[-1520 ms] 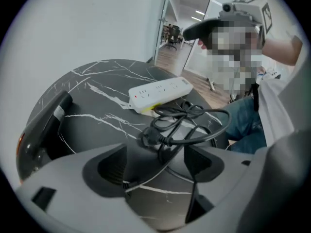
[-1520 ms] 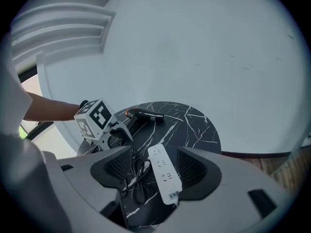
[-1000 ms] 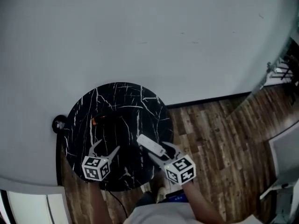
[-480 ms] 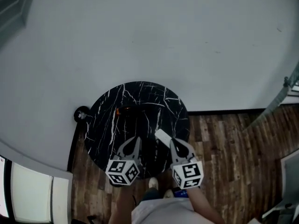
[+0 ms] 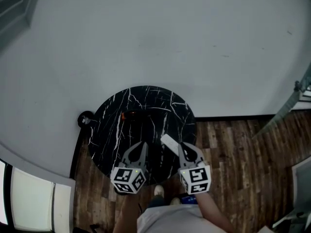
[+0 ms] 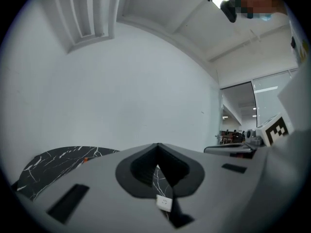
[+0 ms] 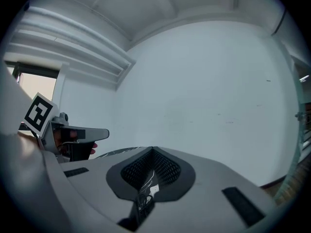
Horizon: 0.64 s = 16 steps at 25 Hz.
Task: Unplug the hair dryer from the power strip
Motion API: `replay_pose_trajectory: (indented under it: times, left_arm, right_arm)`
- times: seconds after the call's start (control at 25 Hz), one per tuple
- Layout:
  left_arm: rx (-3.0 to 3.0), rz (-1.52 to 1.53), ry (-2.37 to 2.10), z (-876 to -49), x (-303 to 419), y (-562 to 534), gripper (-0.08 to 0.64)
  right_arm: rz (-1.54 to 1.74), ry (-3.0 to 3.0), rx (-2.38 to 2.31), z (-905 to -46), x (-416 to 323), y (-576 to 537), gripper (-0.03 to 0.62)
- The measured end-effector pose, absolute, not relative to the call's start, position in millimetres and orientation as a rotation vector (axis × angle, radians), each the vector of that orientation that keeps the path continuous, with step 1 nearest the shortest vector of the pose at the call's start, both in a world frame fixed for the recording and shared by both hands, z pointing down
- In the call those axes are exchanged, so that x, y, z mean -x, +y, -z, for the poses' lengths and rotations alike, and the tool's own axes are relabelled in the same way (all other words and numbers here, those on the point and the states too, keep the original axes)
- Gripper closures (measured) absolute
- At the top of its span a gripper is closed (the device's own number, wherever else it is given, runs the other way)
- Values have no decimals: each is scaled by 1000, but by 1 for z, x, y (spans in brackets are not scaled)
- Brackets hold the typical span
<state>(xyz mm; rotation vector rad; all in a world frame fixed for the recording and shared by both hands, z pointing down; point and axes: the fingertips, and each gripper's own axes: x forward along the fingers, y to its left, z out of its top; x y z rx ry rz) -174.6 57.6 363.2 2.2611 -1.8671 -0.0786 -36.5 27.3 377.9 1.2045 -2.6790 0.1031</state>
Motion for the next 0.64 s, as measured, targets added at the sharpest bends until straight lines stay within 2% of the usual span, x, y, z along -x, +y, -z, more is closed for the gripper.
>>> replay_pose_trajectory:
  times: [0.64]
  left_arm:
    - [-2224, 3, -1878, -385, 180, 53, 563]
  right_arm:
    - [-125, -2652, -1182, -375, 39, 26, 594]
